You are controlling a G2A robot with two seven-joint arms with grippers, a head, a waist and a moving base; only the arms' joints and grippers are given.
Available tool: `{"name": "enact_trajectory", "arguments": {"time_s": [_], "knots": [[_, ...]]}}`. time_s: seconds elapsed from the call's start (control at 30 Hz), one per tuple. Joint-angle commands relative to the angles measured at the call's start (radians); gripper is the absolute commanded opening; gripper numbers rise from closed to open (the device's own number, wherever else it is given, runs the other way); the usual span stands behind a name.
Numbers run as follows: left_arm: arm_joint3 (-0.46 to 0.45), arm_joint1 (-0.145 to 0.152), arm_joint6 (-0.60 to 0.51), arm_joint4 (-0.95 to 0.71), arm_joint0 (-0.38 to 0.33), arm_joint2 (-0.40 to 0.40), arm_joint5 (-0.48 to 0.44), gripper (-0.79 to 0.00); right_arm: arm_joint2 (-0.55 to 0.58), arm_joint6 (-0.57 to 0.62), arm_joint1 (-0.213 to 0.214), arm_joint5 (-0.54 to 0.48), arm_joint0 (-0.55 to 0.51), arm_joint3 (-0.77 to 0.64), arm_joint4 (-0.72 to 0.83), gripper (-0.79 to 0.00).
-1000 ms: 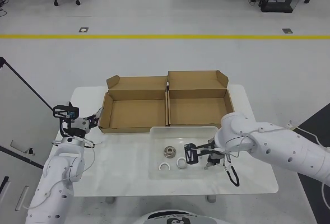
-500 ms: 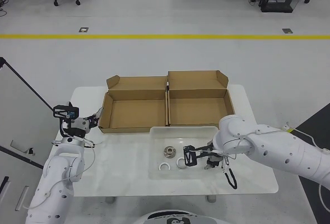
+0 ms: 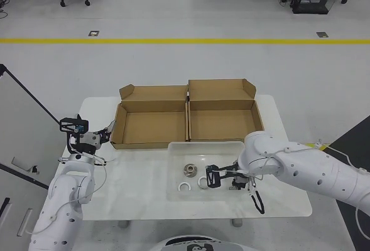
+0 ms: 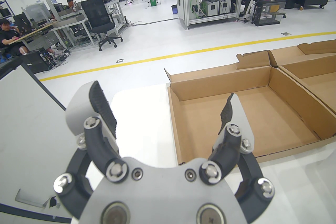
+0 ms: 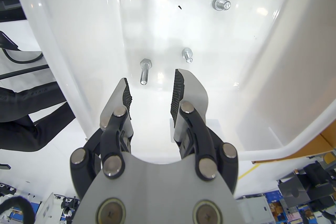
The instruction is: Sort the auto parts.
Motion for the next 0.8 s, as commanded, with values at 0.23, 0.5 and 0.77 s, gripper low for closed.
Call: {"name": "enact_trajectory", "arguments": {"time_s": [0.23, 0.5, 0.77], "knots": [[0.0, 0.0, 0.0, 0.0, 0.0, 0.0, 0.0, 0.0, 0.0, 0.01, -0.006, 0.01, -0.007, 0.004, 0.003, -0.419], [0.0, 0.0, 0.0, 0.0, 0.0, 0.0, 0.0, 0.0, 0.0, 0.018, -0.013, 0.018, -0.013, 0.016, -0.001, -0.446], [0.0, 0.0, 0.0, 0.0, 0.0, 0.0, 0.0, 0.0, 0.0, 0.019, -0.024, 0.019, -0.02, 0.032, -0.004, -0.474]]}}
